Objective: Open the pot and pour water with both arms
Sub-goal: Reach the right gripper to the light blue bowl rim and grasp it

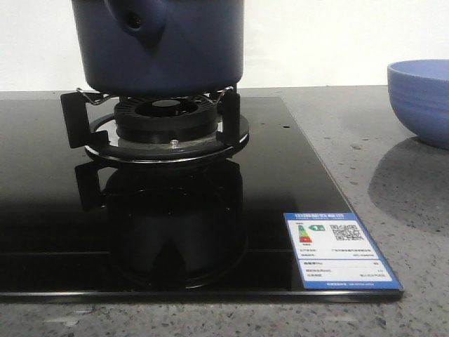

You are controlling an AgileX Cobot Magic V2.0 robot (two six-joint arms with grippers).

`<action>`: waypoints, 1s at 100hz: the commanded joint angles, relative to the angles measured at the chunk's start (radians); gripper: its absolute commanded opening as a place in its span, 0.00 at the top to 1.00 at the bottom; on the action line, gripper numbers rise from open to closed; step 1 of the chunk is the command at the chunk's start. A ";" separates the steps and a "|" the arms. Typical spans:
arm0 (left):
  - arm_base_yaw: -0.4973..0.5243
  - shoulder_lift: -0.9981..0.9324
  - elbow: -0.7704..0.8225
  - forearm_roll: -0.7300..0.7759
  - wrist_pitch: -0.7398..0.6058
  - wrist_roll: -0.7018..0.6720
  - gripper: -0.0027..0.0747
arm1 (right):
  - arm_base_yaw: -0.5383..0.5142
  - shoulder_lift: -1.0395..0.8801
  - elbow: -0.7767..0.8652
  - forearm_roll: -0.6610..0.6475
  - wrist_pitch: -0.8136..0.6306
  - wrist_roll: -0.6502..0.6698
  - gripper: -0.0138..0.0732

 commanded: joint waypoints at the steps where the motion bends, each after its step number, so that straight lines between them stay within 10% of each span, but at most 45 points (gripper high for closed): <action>1: -0.005 -0.037 -0.041 -0.124 0.008 -0.002 0.56 | -0.001 0.013 -0.037 0.011 -0.062 -0.009 0.31; 46: 0.078 -0.087 -0.115 -0.140 0.021 -0.002 0.56 | -0.034 0.166 -0.149 -0.015 -0.019 0.006 0.31; 100: 0.324 -0.124 -0.115 -0.144 0.114 -0.004 0.56 | -0.330 0.777 -0.591 -0.129 0.235 0.083 0.31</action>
